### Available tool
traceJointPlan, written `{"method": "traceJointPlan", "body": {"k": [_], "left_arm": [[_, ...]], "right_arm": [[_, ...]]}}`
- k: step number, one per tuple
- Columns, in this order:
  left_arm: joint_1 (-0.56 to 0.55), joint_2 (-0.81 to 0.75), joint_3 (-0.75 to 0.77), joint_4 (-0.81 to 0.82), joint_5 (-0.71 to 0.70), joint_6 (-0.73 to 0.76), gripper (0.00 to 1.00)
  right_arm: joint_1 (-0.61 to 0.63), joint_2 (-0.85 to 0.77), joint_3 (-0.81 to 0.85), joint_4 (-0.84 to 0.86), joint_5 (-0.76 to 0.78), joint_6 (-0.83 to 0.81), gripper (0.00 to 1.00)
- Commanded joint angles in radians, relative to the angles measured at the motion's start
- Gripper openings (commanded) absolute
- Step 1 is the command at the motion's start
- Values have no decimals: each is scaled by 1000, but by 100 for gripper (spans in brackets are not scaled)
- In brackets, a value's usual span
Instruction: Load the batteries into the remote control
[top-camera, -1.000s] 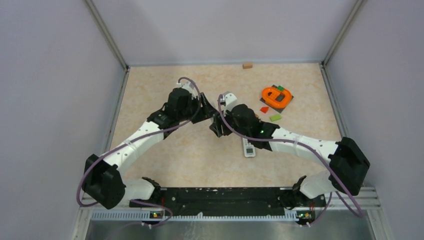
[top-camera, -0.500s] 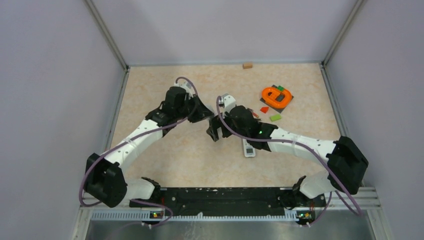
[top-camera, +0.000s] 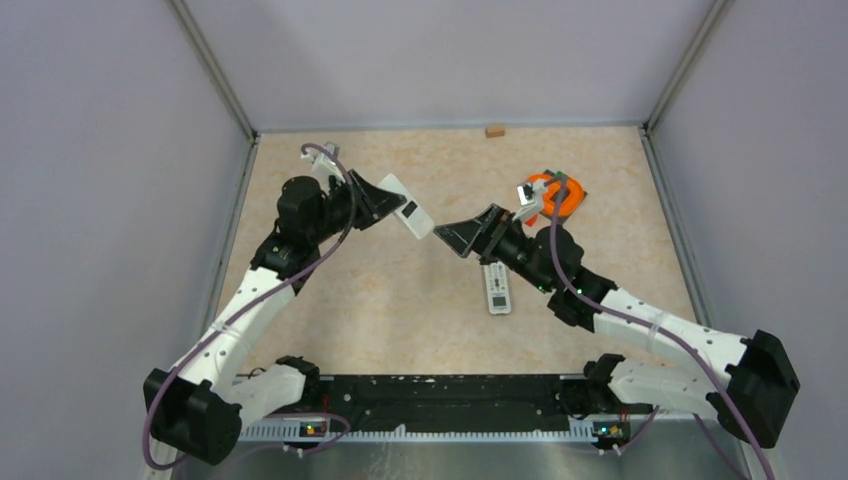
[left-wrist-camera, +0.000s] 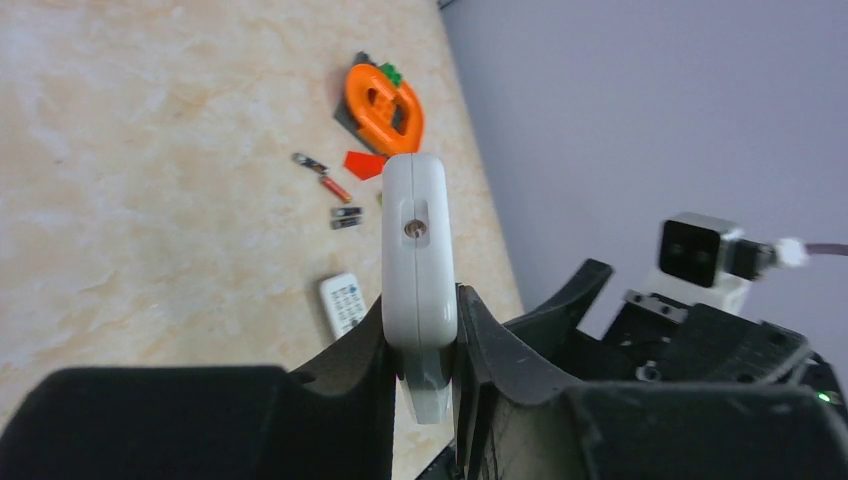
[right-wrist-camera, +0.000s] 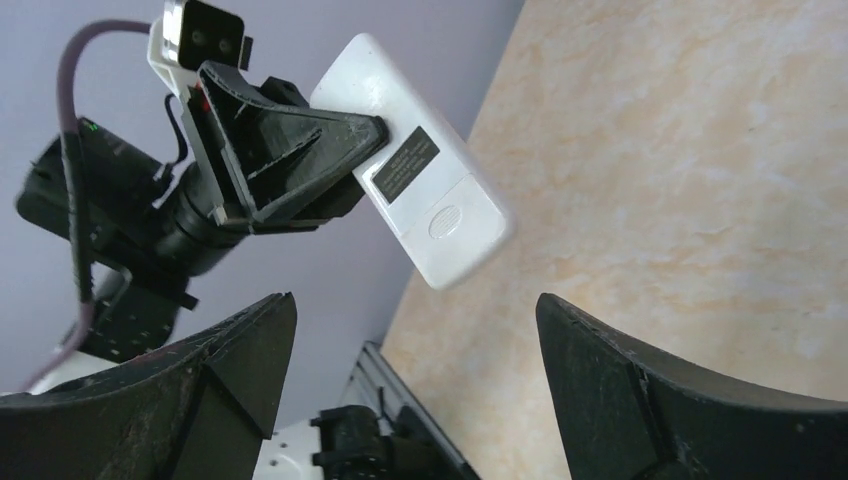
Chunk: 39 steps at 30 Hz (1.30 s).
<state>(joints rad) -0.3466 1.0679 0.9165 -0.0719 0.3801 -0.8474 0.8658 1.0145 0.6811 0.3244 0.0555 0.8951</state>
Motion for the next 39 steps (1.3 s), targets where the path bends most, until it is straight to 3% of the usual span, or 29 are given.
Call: {"method": "traceJointPlan", "body": {"k": [1, 8, 15, 24, 28, 32, 39], "left_arm": [[6, -48, -45, 226, 76, -129, 0], [7, -89, -76, 311, 105, -251, 0], [6, -111, -86, 368, 130, -344, 0], [6, -99, -100, 438, 185, -414, 0], [6, -99, -101, 462, 187, -422, 0], [7, -99, -96, 475, 166, -442, 0], [18, -45, -13, 448, 218, -482, 0]], "right_arm": [[-3, 48, 20, 186, -5, 227, 91], [-4, 131, 28, 343, -49, 322, 80], [-3, 168, 7, 434, -44, 362, 57], [-7, 185, 9, 463, -50, 365, 53], [-11, 185, -4, 458, -52, 372, 43], [-22, 177, -45, 495, -83, 344, 31], [-75, 139, -137, 605, -224, 204, 25]]}}
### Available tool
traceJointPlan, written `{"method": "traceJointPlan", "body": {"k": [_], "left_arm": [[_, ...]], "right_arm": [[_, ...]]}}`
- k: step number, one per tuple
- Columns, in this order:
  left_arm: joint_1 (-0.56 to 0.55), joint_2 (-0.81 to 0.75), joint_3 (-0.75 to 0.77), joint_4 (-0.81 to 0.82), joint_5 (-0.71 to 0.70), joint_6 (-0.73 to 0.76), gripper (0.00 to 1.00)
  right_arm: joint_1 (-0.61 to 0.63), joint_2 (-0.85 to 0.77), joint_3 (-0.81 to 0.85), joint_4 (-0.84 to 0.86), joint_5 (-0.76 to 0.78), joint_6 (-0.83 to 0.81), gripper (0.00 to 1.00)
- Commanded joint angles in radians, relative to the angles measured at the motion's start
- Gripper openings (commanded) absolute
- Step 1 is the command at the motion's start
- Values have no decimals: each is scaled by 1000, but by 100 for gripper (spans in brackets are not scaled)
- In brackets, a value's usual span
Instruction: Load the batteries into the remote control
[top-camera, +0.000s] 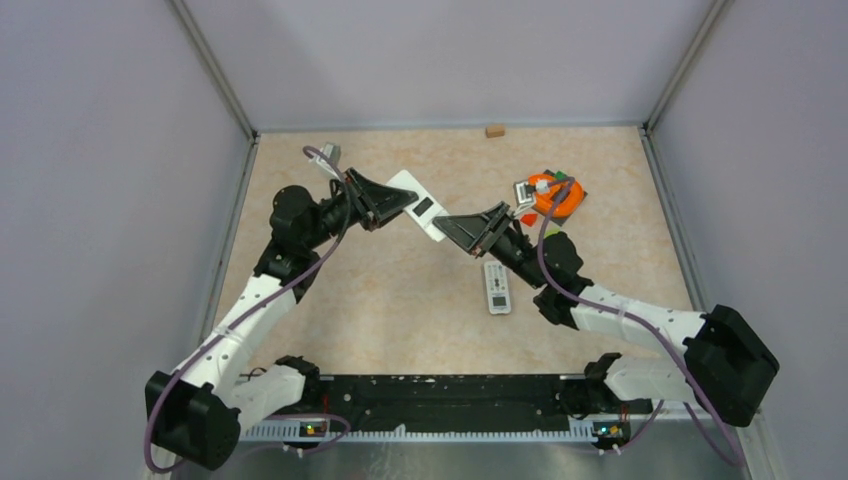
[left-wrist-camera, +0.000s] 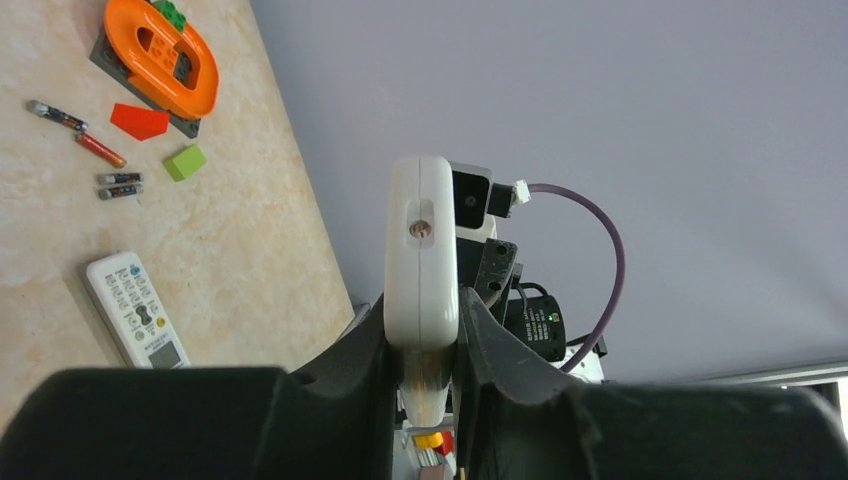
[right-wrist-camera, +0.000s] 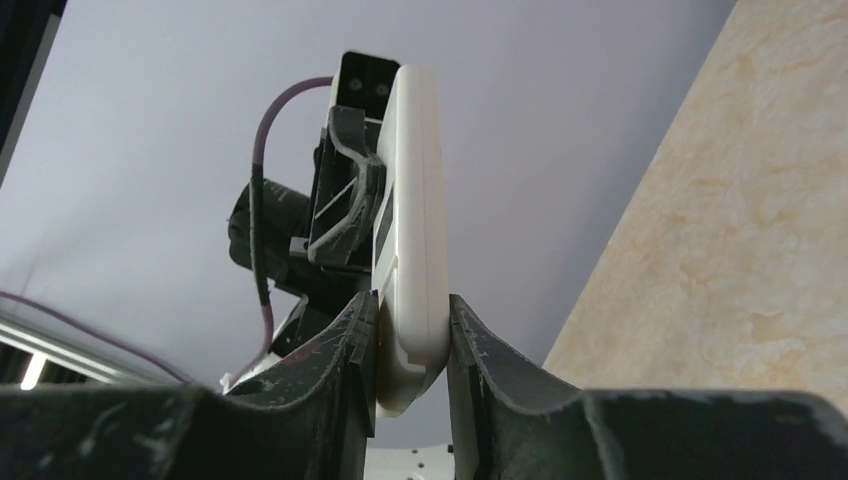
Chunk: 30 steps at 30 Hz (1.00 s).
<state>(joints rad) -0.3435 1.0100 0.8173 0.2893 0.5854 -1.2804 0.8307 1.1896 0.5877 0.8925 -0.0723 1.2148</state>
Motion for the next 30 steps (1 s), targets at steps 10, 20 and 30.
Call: {"method": "traceJointPlan", "body": {"k": [10, 20, 30], "left_arm": [[20, 29, 61, 111, 7, -47, 0], [21, 69, -34, 188, -51, -5, 0], [20, 79, -96, 160, -151, 111, 0]], "right_arm": [[-67, -24, 13, -43, -90, -81, 34], [-67, 167, 101, 4, -85, 163, 50], [-67, 250, 94, 3, -88, 243, 47]]}}
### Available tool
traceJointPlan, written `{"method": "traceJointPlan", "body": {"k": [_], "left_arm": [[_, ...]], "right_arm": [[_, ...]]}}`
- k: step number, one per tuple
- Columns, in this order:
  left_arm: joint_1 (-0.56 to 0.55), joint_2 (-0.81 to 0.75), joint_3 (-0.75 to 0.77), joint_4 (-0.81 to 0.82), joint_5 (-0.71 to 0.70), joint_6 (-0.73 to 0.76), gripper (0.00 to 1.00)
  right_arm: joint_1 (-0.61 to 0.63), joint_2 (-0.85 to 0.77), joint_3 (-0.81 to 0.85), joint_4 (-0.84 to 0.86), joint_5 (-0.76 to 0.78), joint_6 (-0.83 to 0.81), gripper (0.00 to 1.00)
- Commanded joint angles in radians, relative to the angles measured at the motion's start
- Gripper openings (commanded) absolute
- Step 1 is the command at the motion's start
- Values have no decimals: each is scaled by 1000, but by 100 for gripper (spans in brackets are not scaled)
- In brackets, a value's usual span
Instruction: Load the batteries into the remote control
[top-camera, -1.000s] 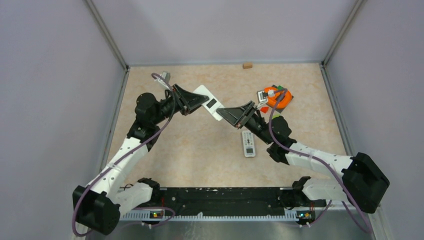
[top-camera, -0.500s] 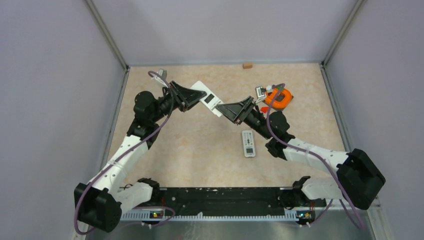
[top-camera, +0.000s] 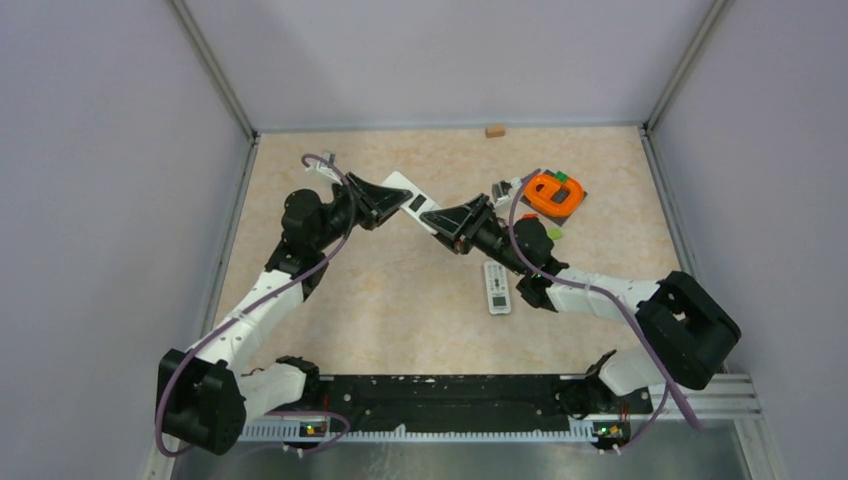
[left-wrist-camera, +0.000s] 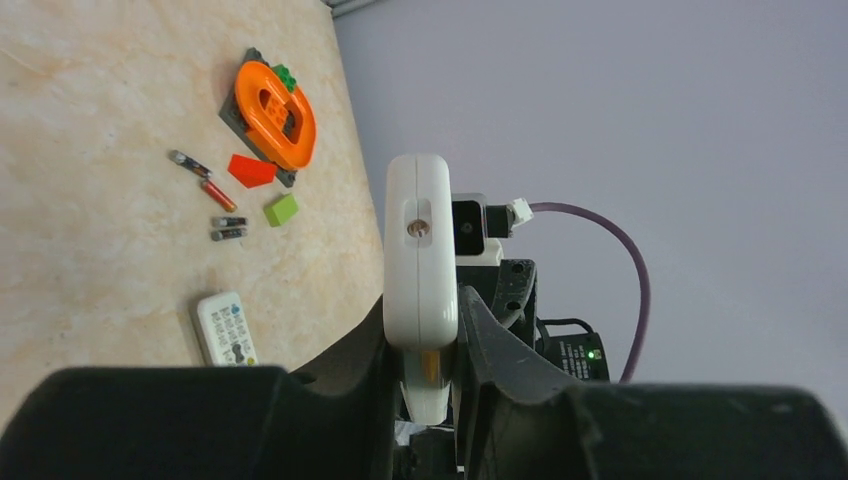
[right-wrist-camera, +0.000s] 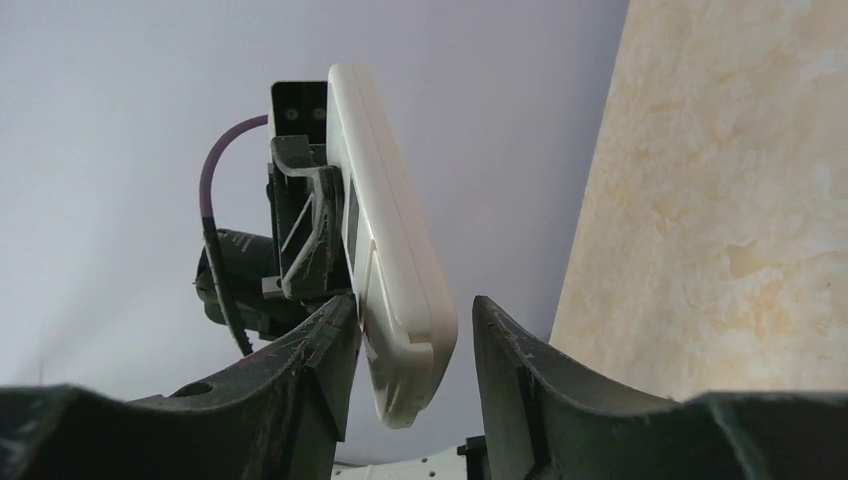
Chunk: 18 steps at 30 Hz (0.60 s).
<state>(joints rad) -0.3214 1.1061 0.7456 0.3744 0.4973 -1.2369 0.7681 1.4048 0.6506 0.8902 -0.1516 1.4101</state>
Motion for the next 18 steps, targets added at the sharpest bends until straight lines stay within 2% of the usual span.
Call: {"method": "traceJointPlan", "body": {"k": [1, 18], "left_arm": [[-1, -19, -32, 71, -75, 78, 0], [-2, 111, -109, -22, -195, 250, 0]], "right_arm": [[-4, 46, 28, 9, -10, 56, 47], [-52, 307, -38, 221, -74, 108, 45]]}}
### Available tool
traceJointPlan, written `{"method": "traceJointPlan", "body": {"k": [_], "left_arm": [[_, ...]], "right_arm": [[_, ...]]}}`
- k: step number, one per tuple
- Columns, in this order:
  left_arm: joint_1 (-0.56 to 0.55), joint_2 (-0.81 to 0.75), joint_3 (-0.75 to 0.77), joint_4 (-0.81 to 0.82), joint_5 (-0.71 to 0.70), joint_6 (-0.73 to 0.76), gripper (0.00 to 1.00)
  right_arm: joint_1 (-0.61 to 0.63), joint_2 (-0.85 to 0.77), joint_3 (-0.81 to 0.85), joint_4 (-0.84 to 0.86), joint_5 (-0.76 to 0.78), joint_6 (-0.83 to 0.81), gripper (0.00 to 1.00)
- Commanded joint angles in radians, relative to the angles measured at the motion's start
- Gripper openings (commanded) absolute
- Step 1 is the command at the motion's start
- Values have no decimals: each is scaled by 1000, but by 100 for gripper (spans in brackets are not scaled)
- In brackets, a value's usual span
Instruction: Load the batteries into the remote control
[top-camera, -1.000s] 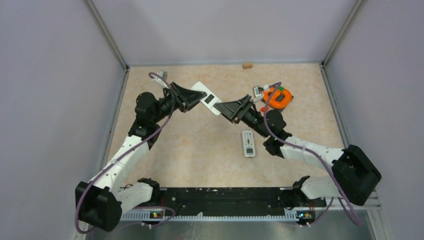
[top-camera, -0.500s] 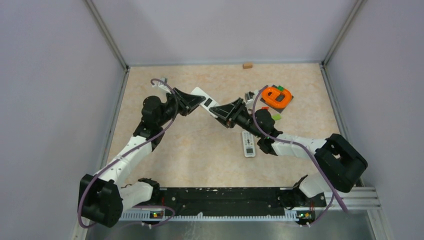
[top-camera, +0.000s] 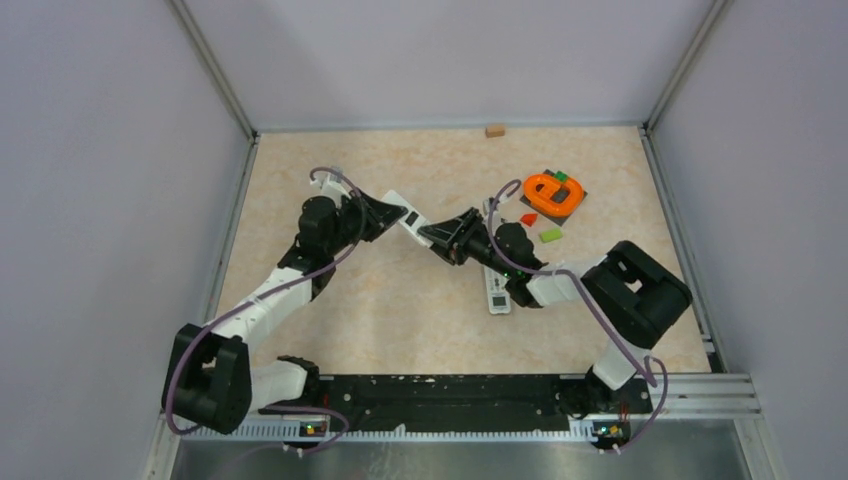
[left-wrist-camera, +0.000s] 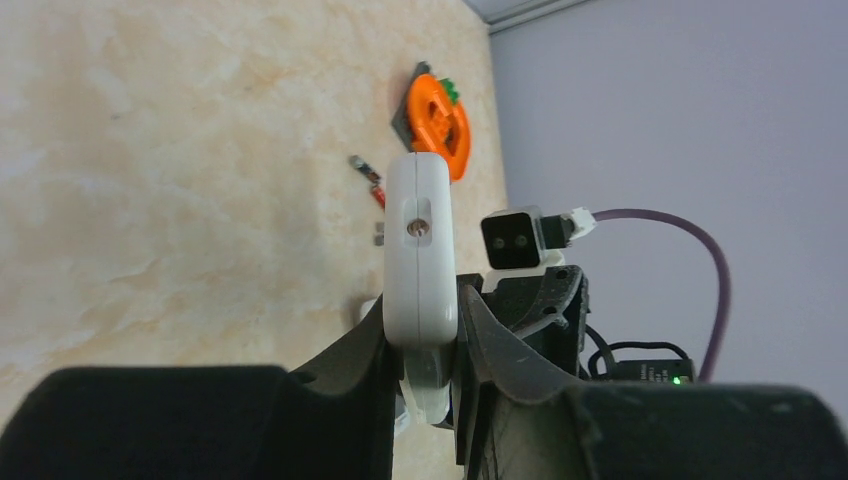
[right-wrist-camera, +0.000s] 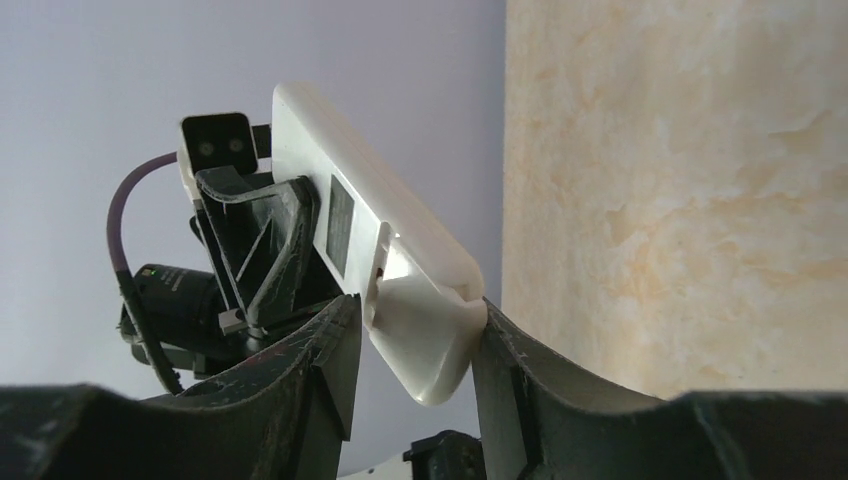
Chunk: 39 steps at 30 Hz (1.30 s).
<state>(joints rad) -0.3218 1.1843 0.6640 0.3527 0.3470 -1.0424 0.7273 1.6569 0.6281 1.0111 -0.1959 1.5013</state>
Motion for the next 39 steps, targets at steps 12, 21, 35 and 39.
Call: {"method": "traceJointPlan", "body": {"k": [12, 21, 35, 39], "left_arm": [[-3, 78, -59, -36, -147, 140, 0], [-8, 66, -59, -213, -427, 193, 0], [-8, -31, -67, -175, -318, 294, 0], [-8, -75, -75, -32, -7, 357, 0]], "right_arm": [[-11, 207, -67, 197, -14, 28, 48], [-16, 76, -67, -125, 86, -176, 54], [-16, -153, 44, -497, 58, -575, 56], [-16, -265, 41, -534, -2, -624, 78]]}}
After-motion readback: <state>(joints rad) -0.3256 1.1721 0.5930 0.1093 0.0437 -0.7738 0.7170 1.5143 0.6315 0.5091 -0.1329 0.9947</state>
